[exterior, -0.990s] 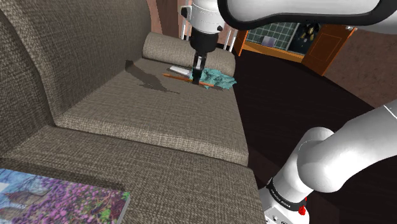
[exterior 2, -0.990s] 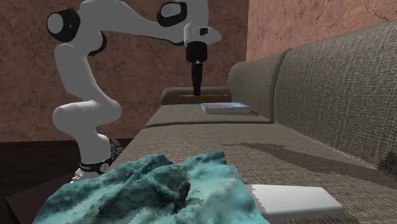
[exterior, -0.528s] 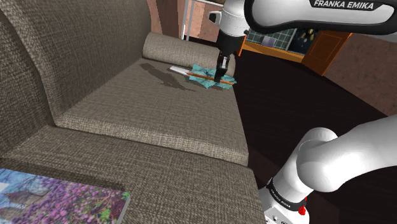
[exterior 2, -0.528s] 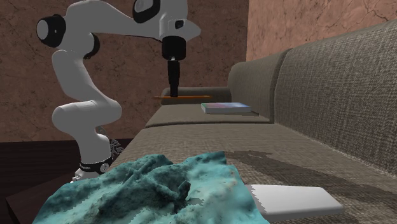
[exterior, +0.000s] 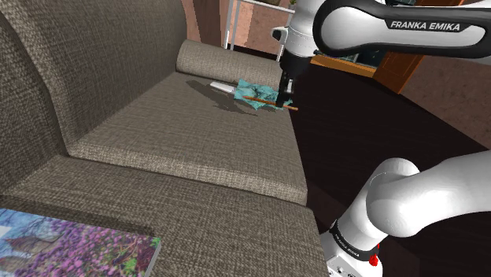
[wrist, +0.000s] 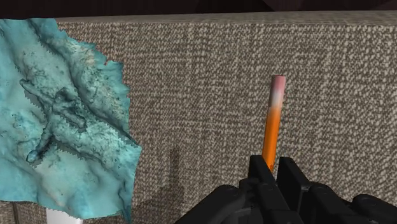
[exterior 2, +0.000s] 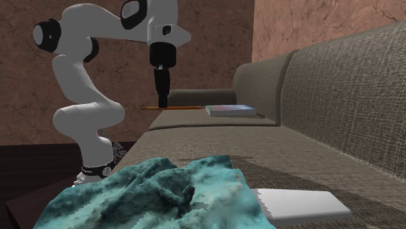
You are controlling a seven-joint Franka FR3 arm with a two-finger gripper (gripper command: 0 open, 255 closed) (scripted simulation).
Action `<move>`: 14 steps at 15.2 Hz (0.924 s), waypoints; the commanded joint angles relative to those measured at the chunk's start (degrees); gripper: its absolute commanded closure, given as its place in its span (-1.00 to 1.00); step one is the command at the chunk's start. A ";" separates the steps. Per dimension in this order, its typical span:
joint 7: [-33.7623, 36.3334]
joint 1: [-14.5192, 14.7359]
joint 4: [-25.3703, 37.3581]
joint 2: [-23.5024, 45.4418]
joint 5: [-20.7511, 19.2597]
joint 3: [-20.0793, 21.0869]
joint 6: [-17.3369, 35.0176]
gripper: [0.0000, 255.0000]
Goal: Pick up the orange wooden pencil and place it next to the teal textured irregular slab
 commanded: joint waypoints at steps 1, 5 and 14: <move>0.20 0.00 -1.60 -0.04 -0.09 -0.05 1.57 1.00; 0.73 0.02 -4.71 -0.11 -0.22 -0.03 4.56 1.00; 2.05 -0.04 -11.16 0.55 -0.66 0.10 11.57 1.00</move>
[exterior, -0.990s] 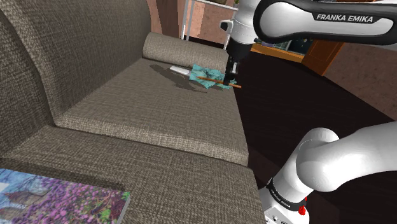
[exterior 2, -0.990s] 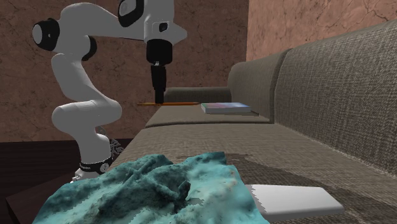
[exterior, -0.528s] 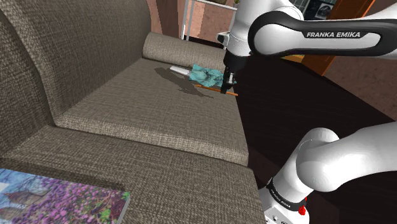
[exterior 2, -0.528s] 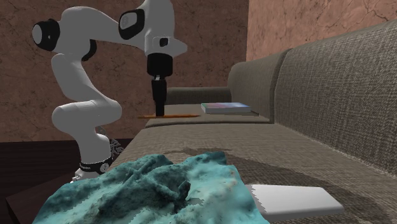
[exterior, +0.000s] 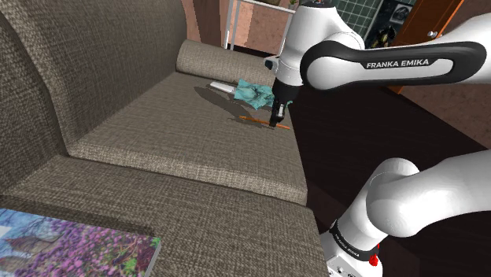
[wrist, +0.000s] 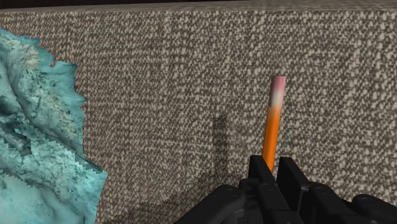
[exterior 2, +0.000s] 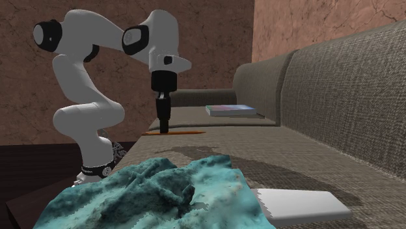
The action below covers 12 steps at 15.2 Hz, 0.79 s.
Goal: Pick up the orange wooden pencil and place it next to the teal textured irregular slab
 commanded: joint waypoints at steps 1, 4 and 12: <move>0.43 -0.04 -1.92 0.29 -0.17 0.05 2.20 1.00; 0.43 -0.04 -1.92 0.29 -0.17 0.05 2.20 1.00; 0.43 -0.04 -1.91 0.29 -0.17 0.05 2.19 -1.00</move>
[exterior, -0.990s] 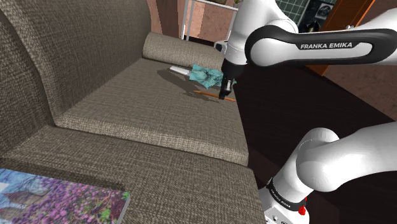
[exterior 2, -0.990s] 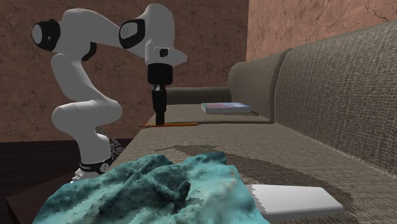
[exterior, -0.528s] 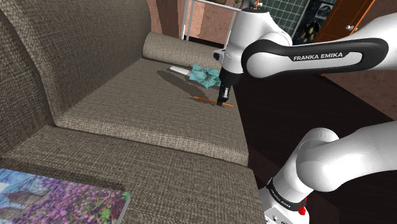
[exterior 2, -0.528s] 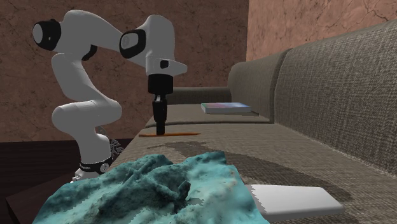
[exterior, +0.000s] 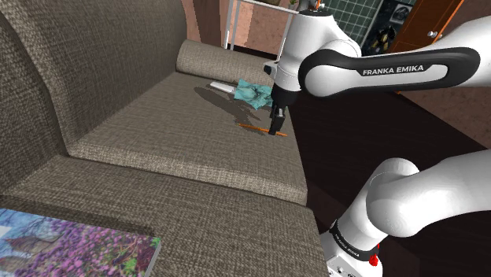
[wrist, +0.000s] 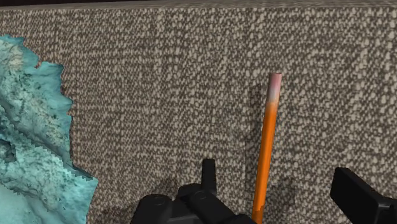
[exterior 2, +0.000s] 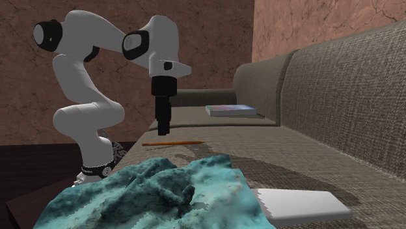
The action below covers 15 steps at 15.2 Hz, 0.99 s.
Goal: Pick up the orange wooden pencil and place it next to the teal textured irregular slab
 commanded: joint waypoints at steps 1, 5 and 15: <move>0.00 0.00 0.00 0.00 0.00 0.00 0.00 -1.00; -0.22 0.40 2.99 -1.18 0.59 0.37 -4.21 -1.00; -0.39 0.66 5.89 -1.90 1.05 0.73 -7.86 -1.00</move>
